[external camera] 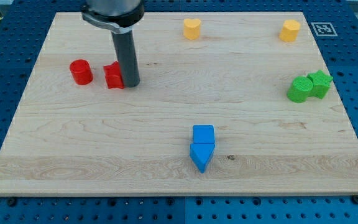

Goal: Move your arm left to the yellow heart

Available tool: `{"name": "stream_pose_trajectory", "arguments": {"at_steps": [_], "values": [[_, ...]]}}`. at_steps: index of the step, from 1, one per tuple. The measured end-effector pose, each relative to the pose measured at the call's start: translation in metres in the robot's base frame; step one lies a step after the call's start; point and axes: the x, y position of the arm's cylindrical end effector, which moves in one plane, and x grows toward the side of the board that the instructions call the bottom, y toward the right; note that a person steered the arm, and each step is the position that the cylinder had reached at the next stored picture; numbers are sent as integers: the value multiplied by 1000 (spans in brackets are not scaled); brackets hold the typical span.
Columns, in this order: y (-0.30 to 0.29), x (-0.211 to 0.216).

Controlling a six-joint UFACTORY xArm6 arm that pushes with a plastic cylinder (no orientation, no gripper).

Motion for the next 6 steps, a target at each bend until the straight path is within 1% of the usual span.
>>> {"name": "stream_pose_trajectory", "arguments": {"at_steps": [2, 3, 4, 5, 6], "values": [[-41, 0], [-26, -10], [5, -55], [-2, -106], [-11, -133]]}}
